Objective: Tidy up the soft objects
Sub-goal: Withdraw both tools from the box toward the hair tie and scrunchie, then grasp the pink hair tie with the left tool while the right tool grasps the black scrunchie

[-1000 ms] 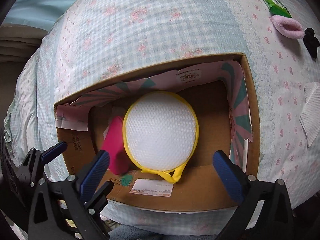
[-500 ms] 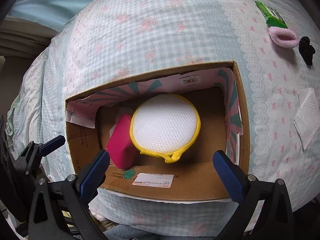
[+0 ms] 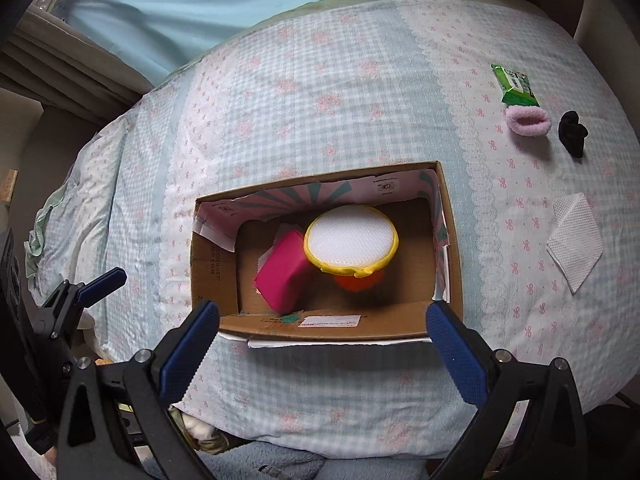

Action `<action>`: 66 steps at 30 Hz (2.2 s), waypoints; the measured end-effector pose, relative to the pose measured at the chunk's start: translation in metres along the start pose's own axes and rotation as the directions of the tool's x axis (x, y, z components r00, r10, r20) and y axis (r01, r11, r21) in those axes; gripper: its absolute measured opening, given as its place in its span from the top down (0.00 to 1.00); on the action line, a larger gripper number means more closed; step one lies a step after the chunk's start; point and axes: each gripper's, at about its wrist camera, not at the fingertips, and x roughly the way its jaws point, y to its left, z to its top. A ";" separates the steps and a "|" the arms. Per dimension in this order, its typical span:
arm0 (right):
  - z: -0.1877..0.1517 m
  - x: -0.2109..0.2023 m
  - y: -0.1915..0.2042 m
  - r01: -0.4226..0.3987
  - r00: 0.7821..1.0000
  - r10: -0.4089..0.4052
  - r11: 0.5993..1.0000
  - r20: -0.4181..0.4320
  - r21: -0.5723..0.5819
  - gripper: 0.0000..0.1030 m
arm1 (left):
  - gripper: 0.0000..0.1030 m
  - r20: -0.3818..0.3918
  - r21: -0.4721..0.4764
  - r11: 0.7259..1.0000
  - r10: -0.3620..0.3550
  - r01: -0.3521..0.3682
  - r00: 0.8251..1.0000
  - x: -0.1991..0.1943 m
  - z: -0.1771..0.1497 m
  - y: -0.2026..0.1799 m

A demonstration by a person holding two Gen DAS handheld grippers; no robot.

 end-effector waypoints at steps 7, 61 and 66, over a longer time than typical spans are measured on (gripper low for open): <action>-0.023 -0.075 -0.001 0.060 0.990 -0.056 0.998 0.130 -0.025 0.00 | 0.00 0.105 -0.070 0.997 -0.032 0.040 0.994 -0.055 0.006 -0.005; 0.144 -0.014 -0.401 0.187 0.938 -0.105 0.955 0.330 -0.230 0.09 | 0.00 0.200 -0.287 0.943 -0.114 0.169 0.973 0.265 0.238 -0.311; 0.149 0.039 -0.405 0.170 0.946 -0.085 0.952 0.313 -0.255 0.15 | 0.00 0.215 -0.273 0.940 -0.146 0.203 0.966 0.307 0.239 -0.310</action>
